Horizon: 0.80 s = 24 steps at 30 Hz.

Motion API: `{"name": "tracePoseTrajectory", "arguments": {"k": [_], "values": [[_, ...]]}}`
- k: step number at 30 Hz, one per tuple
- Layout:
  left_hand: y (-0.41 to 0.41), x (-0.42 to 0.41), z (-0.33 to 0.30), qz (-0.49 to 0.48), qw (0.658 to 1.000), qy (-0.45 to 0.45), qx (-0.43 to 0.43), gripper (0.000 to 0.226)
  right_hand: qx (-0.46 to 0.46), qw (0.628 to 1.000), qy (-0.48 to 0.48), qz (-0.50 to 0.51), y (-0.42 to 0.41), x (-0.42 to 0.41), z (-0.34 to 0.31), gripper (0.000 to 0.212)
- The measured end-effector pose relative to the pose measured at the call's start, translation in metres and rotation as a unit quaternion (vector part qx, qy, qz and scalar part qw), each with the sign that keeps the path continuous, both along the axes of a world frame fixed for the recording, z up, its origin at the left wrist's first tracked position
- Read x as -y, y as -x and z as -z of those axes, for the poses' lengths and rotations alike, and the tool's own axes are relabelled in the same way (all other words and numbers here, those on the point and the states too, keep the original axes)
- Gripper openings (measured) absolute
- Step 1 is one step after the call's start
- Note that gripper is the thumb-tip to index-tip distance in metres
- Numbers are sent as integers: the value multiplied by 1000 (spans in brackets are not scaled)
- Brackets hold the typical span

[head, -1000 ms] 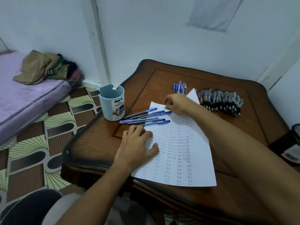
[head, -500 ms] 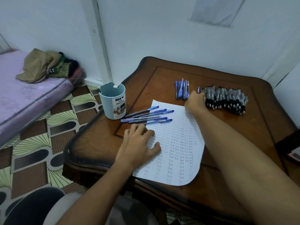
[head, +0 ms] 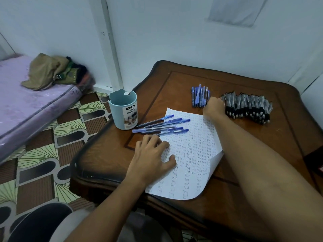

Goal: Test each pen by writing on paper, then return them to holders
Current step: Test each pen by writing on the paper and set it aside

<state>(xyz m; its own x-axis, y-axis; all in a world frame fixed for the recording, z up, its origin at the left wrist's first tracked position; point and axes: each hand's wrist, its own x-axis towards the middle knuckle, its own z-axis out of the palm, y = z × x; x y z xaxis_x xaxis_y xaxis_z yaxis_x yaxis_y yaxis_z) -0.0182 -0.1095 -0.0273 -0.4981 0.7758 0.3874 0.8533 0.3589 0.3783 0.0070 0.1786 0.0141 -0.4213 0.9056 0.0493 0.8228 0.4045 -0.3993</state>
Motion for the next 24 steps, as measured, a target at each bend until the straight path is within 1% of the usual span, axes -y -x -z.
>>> {"name": "tracePoseTrajectory", "arguments": {"k": [5,10,12,14,15,18,20,22,24], "values": [[0,0,-1,2,1000,6,4,41,-34,999,9,-18,1,1,0,30],[0,0,-2,3,1000,13,10,44,-40,998,17,-44,-2,1,-2,24],[1,0,-3,2,1000,16,10,44,-36,998,11,-60,-2,5,-4,30],[2,0,-3,4,1000,21,11,44,-26,995,-11,-99,-2,14,-7,39],[1,1,-3,5,1000,24,11,44,-21,991,-22,-133,-4,21,-8,40],[1,1,-3,6,1000,26,13,44,-14,961,-19,-276,-8,49,-14,32],[1,1,-3,4,1000,23,9,43,4,940,-14,-342,-7,66,-17,31],[1,0,-2,-1,1000,17,3,42,21,930,-19,-365,-1,74,-18,31],[-1,0,-2,-4,1000,13,2,40,29,930,-22,-365,8,78,-19,31]]}}
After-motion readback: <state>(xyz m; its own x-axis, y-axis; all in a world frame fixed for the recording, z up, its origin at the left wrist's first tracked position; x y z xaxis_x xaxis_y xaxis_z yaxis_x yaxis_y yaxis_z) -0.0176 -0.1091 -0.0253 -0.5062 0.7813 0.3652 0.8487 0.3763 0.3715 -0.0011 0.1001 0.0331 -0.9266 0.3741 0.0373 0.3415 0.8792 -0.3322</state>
